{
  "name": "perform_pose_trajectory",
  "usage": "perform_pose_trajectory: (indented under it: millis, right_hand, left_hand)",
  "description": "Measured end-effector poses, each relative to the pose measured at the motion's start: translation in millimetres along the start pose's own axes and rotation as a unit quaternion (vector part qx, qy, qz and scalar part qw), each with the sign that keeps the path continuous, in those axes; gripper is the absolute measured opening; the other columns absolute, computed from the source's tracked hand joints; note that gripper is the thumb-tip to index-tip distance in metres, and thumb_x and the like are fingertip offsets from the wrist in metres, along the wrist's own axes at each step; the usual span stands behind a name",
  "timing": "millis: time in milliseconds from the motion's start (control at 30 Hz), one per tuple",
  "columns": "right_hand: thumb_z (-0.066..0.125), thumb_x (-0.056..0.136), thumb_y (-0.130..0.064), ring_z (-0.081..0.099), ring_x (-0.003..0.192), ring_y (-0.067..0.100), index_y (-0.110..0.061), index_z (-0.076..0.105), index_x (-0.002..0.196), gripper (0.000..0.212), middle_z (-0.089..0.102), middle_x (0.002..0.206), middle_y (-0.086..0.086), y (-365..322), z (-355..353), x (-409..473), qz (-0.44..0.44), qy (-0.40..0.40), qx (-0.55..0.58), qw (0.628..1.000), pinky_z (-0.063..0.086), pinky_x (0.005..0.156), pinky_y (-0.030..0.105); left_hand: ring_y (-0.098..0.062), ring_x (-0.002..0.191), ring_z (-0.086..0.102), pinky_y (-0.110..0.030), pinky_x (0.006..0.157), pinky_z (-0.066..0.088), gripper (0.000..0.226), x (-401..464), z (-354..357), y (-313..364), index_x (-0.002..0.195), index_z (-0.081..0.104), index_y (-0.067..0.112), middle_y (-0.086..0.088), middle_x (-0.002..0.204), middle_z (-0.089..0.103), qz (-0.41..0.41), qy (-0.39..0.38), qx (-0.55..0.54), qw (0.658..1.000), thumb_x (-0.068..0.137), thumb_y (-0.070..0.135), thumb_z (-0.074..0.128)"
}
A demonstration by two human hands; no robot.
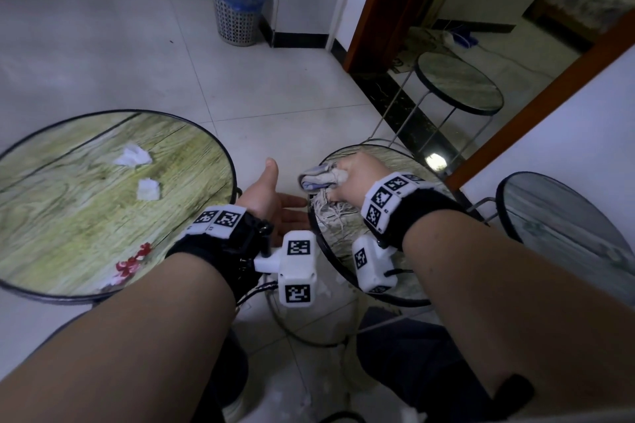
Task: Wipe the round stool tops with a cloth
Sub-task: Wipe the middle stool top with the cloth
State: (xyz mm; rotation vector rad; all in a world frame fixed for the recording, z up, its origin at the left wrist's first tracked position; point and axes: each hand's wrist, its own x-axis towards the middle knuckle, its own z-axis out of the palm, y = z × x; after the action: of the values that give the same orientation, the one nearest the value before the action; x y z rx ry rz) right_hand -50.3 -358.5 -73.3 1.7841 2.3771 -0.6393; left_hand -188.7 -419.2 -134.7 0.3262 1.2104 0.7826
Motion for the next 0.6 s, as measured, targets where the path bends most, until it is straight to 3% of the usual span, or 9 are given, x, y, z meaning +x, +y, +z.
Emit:
perform_pose_trajectory:
  millis: [100, 200, 300, 367, 433, 467, 533, 600]
  right_hand:
    - [0.069, 0.080, -0.012, 0.062, 0.084, 0.022, -0.009, 0.069, 0.102, 0.023, 0.070, 0.099, 0.008, 1, 0, 0, -0.002, 0.004, 0.004, 1.000, 0.042, 0.067, 0.023]
    - [0.066, 0.080, -0.009, 0.063, 0.088, 0.025, -0.014, 0.068, 0.093, 0.015, 0.067, 0.091, 0.008, 3, -2, 1, -0.003, -0.003, -0.011, 1.000, 0.041, 0.066, 0.023]
    - [0.063, 0.081, -0.009, 0.061, 0.086, 0.025, -0.010, 0.068, 0.099, 0.019, 0.059, 0.082, 0.003, 11, -8, 1, 0.017, -0.006, -0.032, 0.999, 0.040, 0.065, 0.024]
    - [0.062, 0.081, -0.008, 0.060, 0.081, 0.024, -0.011, 0.064, 0.079, 0.005, 0.056, 0.074, 0.002, 20, -11, 0, 0.038, -0.003, -0.040, 0.998, 0.040, 0.062, 0.022]
    - [0.063, 0.081, -0.007, 0.055, 0.075, 0.023, -0.018, 0.051, 0.061, 0.026, 0.051, 0.066, -0.001, 26, -12, -1, 0.049, 0.000, -0.037, 0.998, 0.036, 0.053, 0.020]
    - [0.063, 0.081, -0.007, 0.054, 0.074, 0.023, -0.017, 0.051, 0.061, 0.025, 0.051, 0.066, 0.000, 26, -12, -2, 0.049, -0.002, -0.033, 0.998, 0.035, 0.052, 0.020]
    - [0.062, 0.082, -0.009, 0.057, 0.077, 0.025, -0.007, 0.064, 0.079, 0.005, 0.059, 0.075, 0.007, 24, -10, -5, 0.045, -0.009, -0.040, 0.998, 0.038, 0.058, 0.021]
    - [0.061, 0.084, -0.010, 0.063, 0.087, 0.028, 0.000, 0.068, 0.099, 0.019, 0.067, 0.093, 0.015, 19, -8, -6, 0.037, -0.014, -0.056, 0.998, 0.040, 0.062, 0.022]
  left_hand:
    - [-0.032, 0.085, 0.063, -0.035, 0.067, 0.048, 0.091, -1, 3, 0, 0.097, 0.056, -0.001, -0.023, 0.100, 0.064, 0.007, 0.014, 0.001, 1.000, 0.084, 0.078, 0.013]
    - [-0.032, 0.084, 0.063, -0.035, 0.065, 0.047, 0.089, -2, 7, 0, 0.093, 0.056, -0.001, -0.024, 0.102, 0.063, 0.008, 0.029, 0.000, 1.000, 0.086, 0.075, 0.012]
    - [-0.032, 0.084, 0.062, -0.034, 0.068, 0.047, 0.089, -2, 9, 0, 0.098, 0.055, -0.002, -0.024, 0.099, 0.062, 0.006, 0.030, 0.001, 1.000, 0.087, 0.074, 0.011]
    - [-0.032, 0.083, 0.061, -0.035, 0.067, 0.046, 0.089, -2, 10, -1, 0.105, 0.054, -0.002, -0.023, 0.095, 0.062, 0.005, 0.027, 0.000, 1.000, 0.087, 0.074, 0.011]
    - [-0.032, 0.084, 0.061, -0.035, 0.067, 0.046, 0.089, -2, 11, -1, 0.111, 0.052, -0.002, -0.023, 0.098, 0.062, 0.004, 0.026, 0.002, 1.000, 0.087, 0.074, 0.011]
    - [-0.032, 0.085, 0.061, -0.035, 0.068, 0.046, 0.090, -3, 11, -1, 0.114, 0.052, -0.002, -0.024, 0.103, 0.062, 0.003, 0.027, 0.002, 1.000, 0.087, 0.074, 0.012]
    - [-0.032, 0.086, 0.060, -0.036, 0.070, 0.046, 0.091, -4, 11, 0, 0.119, 0.051, -0.002, -0.025, 0.112, 0.059, 0.002, 0.031, 0.001, 1.000, 0.087, 0.074, 0.013]
    - [-0.032, 0.085, 0.060, -0.035, 0.069, 0.046, 0.093, -4, 11, 1, 0.121, 0.050, -0.004, -0.025, 0.109, 0.060, 0.004, 0.037, -0.001, 0.999, 0.087, 0.074, 0.013]
